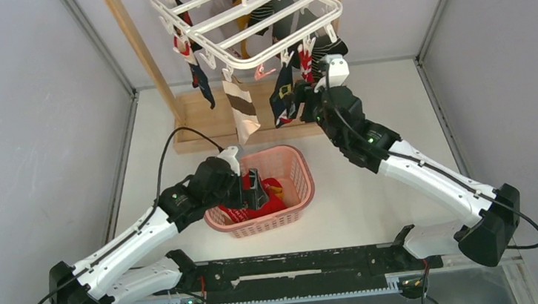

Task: Remove the socks clipped to the hanger
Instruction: Place the sock in the bin.

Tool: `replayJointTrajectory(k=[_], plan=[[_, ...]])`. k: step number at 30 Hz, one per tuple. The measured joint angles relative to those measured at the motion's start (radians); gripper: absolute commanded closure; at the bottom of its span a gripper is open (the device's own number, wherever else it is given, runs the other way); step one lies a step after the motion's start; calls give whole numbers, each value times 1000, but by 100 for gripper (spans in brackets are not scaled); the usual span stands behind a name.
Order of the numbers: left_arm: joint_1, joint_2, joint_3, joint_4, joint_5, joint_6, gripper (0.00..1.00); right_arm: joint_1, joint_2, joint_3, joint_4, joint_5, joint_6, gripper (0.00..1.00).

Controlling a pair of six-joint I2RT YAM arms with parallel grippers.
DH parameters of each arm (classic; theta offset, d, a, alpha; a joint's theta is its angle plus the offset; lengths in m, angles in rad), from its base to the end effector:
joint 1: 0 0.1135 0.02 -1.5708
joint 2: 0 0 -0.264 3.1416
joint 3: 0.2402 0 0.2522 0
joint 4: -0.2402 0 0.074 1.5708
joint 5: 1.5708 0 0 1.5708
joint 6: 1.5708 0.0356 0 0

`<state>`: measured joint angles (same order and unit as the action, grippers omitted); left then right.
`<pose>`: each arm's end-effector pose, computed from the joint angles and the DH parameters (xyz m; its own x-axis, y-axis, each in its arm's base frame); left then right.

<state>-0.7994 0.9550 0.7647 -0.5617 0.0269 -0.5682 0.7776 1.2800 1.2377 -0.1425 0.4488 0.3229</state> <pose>0.1383 -0.1436 0.2667 -0.7944 0.0454 -0.6057 0.3594 0.8390 -0.4085 0.2217 0.1966 0.3965 -0.2283 0.1764 -0.9575 -0.2697 0.9335 0.2363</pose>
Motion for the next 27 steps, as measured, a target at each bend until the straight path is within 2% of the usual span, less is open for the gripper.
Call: replayJointTrajectory(k=[17,27], plan=[[0,-24,3,-29,-16,0,0,-298,-87,-158,92,-219,90,23],[0,-37,3,-33,-17,0,0,-353,-23,-180,267,-392,60,23]])
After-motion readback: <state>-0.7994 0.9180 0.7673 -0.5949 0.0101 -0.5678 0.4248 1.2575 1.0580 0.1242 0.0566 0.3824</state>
